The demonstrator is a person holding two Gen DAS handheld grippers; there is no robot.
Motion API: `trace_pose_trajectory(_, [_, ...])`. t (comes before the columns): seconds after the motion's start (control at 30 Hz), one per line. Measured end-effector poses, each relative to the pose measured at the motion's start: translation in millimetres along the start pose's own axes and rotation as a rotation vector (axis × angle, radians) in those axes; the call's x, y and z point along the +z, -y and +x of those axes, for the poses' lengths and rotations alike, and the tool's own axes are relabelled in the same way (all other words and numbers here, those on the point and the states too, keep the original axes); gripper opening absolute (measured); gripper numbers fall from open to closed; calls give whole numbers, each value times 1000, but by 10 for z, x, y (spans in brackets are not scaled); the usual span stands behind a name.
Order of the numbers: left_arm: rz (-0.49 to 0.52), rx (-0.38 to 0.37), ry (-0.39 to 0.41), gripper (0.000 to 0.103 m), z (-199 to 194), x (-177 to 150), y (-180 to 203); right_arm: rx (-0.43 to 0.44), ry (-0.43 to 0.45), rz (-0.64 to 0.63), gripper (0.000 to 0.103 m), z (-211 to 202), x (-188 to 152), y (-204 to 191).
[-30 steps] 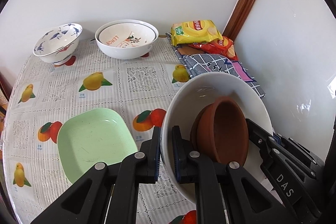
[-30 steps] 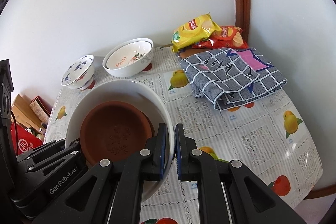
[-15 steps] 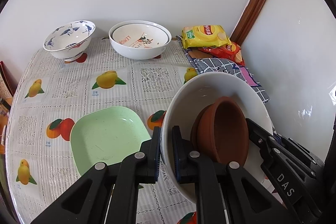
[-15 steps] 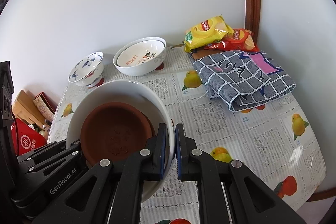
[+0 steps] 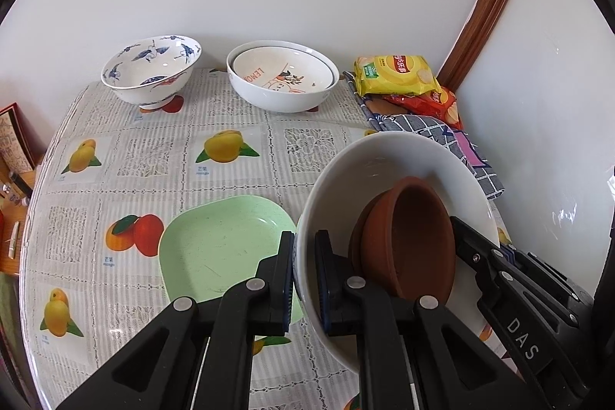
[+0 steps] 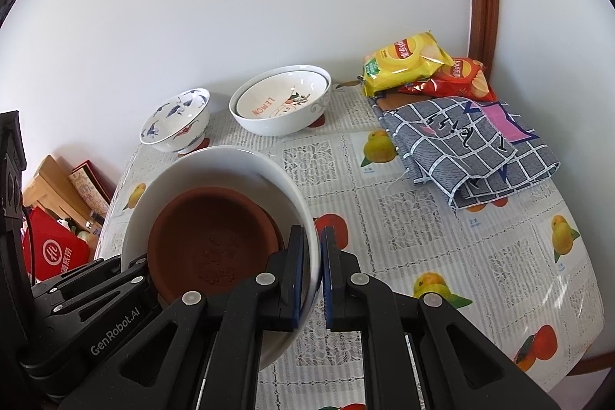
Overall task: Organize plates and bowls
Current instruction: 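Lower the white bowl onto the green plate with both grippers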
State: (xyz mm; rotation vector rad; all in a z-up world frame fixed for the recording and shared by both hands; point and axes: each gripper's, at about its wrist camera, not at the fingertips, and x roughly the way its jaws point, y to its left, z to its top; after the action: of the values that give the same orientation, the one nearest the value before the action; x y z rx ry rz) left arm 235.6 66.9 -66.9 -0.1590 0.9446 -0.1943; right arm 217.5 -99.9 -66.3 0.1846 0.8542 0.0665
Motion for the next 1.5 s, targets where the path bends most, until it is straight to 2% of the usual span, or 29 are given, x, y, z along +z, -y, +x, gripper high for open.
trace_pose_trajectory(1.5, [-79,37,-33,11,171,41,-594,46,-55,-54,9,458,-29,-470])
